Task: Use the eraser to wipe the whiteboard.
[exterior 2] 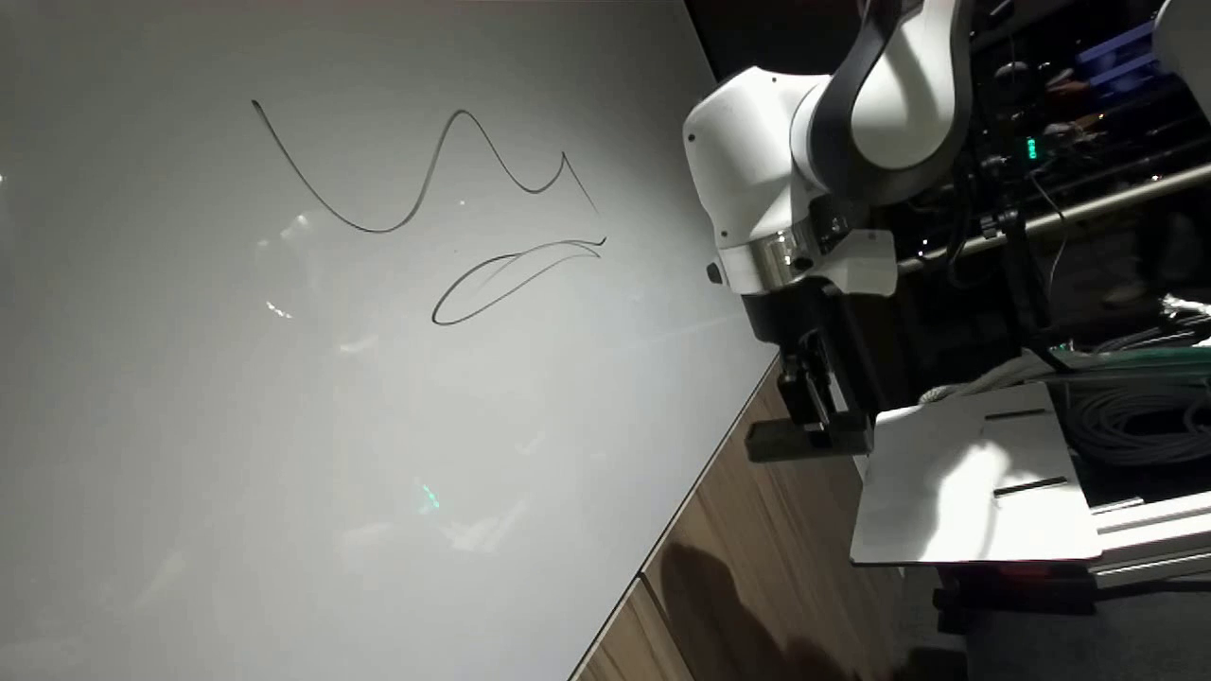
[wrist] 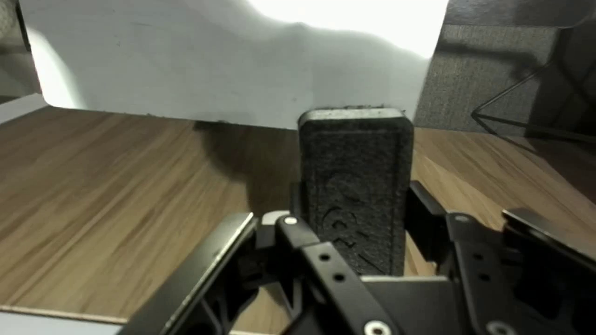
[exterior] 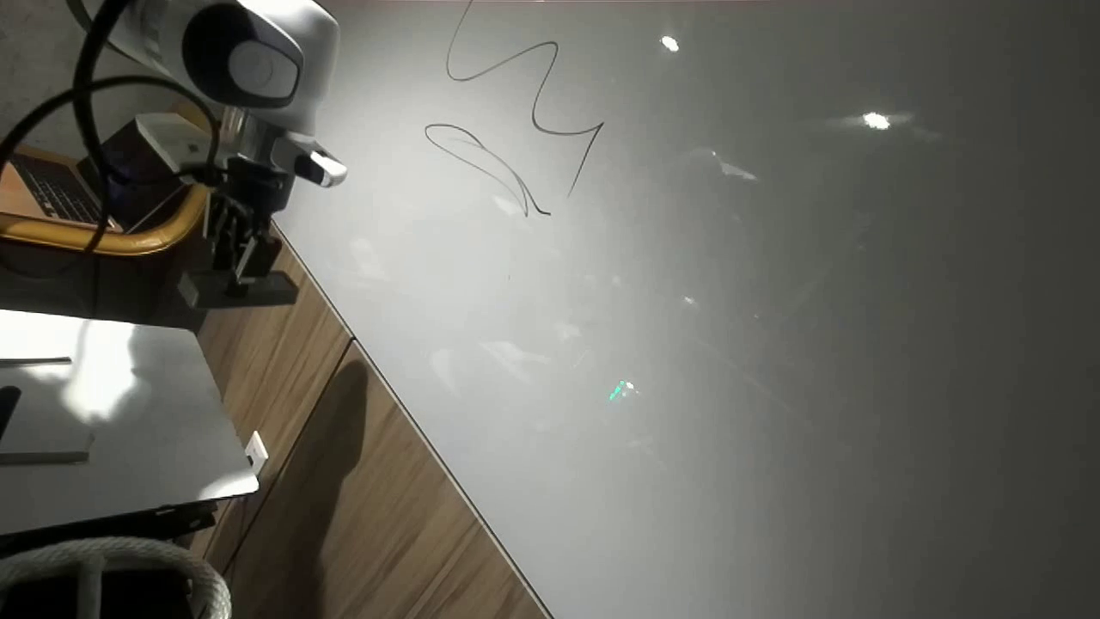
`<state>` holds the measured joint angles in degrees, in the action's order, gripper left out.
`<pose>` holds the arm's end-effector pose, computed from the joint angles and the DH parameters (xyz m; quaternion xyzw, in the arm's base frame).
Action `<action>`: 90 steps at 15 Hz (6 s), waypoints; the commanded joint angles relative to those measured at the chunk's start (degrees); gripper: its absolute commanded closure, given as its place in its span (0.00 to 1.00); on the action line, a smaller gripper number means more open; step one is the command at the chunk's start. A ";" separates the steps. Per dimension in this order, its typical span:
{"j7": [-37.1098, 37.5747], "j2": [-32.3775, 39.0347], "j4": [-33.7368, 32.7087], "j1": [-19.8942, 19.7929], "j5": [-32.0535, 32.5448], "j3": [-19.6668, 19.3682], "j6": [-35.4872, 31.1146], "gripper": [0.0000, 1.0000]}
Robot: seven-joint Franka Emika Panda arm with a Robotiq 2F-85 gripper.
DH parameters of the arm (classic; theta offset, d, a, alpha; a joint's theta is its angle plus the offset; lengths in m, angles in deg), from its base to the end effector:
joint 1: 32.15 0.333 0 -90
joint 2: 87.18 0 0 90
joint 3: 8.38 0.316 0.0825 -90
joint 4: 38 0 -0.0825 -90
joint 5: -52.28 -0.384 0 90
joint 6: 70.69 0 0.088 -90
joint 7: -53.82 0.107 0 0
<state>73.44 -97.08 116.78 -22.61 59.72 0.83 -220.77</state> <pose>0.3903 0.1334 0.2922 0.9968 0.0466 0.0569 0.0316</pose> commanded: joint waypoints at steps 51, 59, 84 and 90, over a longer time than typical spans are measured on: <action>16.28 15.59 -58.23 4.07 38.96 7.48 14.03 0.72; 11.69 17.47 -68.21 6.82 38.83 7.43 24.06 0.72; 8.49 18.28 -63.68 5.76 36.41 4.02 26.40 0.72; 7.63 11.52 -55.05 1.71 34.26 0.00 23.79 0.72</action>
<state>83.21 -83.68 59.21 -17.12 93.15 4.41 -191.95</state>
